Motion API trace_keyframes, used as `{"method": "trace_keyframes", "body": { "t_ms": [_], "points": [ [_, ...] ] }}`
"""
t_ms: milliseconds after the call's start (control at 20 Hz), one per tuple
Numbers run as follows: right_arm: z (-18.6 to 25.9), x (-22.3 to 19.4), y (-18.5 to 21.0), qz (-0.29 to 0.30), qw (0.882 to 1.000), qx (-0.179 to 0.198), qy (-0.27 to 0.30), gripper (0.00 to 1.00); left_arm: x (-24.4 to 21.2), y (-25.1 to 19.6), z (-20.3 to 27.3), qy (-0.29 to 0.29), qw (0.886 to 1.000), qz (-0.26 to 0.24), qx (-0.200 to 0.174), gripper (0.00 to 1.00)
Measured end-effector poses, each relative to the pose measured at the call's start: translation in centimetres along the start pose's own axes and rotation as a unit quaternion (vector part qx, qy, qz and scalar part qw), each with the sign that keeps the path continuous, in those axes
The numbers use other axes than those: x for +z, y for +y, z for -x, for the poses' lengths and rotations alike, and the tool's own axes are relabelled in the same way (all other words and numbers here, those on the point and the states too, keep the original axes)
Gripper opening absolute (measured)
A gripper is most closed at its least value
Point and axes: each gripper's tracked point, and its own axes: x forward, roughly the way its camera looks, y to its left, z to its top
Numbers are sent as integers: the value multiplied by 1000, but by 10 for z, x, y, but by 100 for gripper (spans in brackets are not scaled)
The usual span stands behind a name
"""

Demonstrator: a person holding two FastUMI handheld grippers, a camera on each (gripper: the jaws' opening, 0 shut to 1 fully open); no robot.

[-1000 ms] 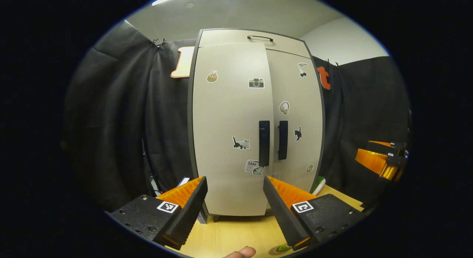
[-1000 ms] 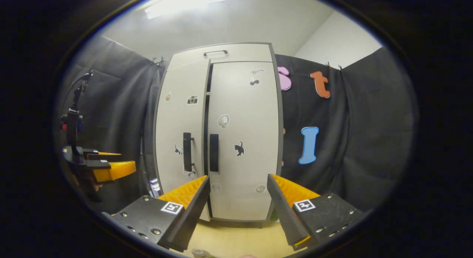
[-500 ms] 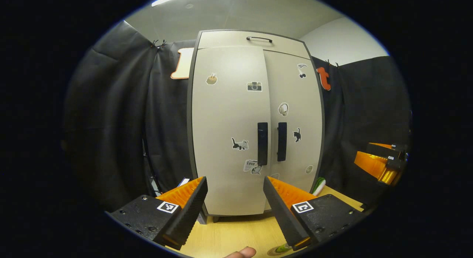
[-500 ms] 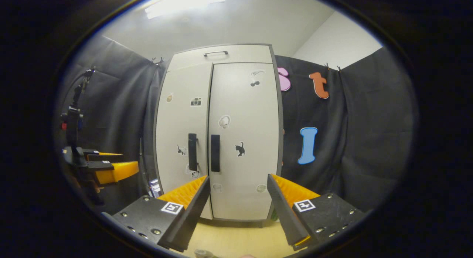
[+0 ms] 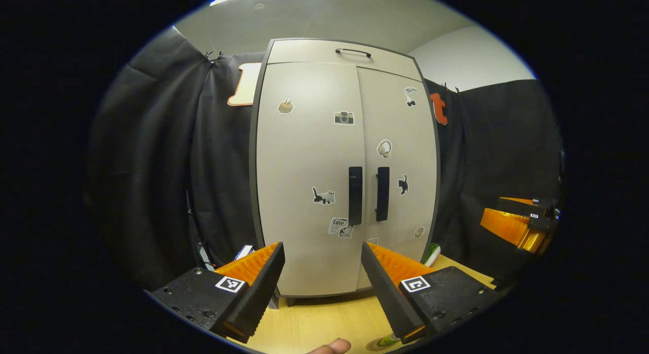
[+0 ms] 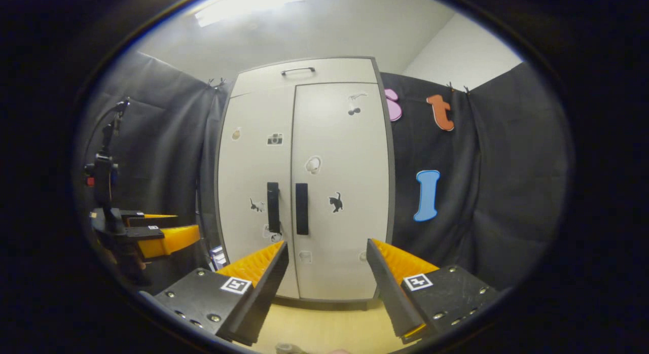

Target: Grasp the bottle in the cabinet with the left hand and place it on the coaster, then close the right door with the right hand and the left door with the left hand.

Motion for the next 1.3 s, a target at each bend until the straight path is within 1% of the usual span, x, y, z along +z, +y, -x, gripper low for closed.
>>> {"method": "trace_keyframes", "body": {
  "t_ms": [50, 100, 150, 200, 250, 300, 350, 400, 450, 750, 850, 900, 950, 1050, 1100, 1150, 1300],
  "points": [
    [0, 0, 1, 4, 1000, -2, 0, 94, -1, 1, 0, 0, 1000, 0, -1, 96],
    [1, -1, 1, 11, 1000, -2, -1, 90, -2, 1, 0, 0, 1000, -1, -1, 96],
    [2, 0, 2, 17, 1000, -1, -4, 90, -2, 3, -1, -1, 1000, -3, 1, 96],
    [3, 2, 4, 19, 1000, 3, -8, 94, -1, 4, 0, -1, 1000, -3, 3, 96],
    [5, 6, 9, 19, 1000, 14, -16, 90, -1, 5, -1, -2, 1000, -3, 5, 96],
    [6, 10, 13, 18, 999, 24, -25, 94, -2, 7, 0, -2, 1000, -1, 7, 96],
    [7, 14, 16, 20, 999, 29, -33, 93, -2, 6, 0, -3, 1000, 0, 8, 96],
    [9, 15, 15, 24, 999, 30, -37, 90, 0, 6, 0, -6, 1000, 1, 9, 96],
    [9, 15, 13, 28, 999, 27, -37, 93, 2, 7, 0, -10, 1000, 1, 9, 96],
    [10, 3, 4, 29, 999, 10, -15, 94, 12, -1, -9, -25, 1000, -9, 4, 96],
    [12, 4, -1, 30, 999, 3, -18, 94, 13, -4, -10, -25, 1000, -11, 1, 96],
    [14, 6, -1, 36, 999, 4, -23, 90, 14, -7, -10, -27, 1000, -12, -2, 96],
    [16, 9, 0, 43, 999, 9, -32, 93, 15, -9, -11, -28, 1000, -13, -5, 96],
    [19, 17, 4, 60, 997, 23, -50, 93, 15, -13, -11, -29, 999, -17, -9, 96],
    [22, 18, 8, 67, 996, 33, -53, 90, 16, -14, -11, -30, 999, -18, -8, 96],
    [23, 18, 8, 70, 995, 37, -54, 93, 16, -14, -11, -29, 999, -17, -6, 96],
    [25, 10, 1, 69, 996, 32, -41, 93, 14, -19, -11, -24, 1000, -12, -8, 96]
  ]
}}
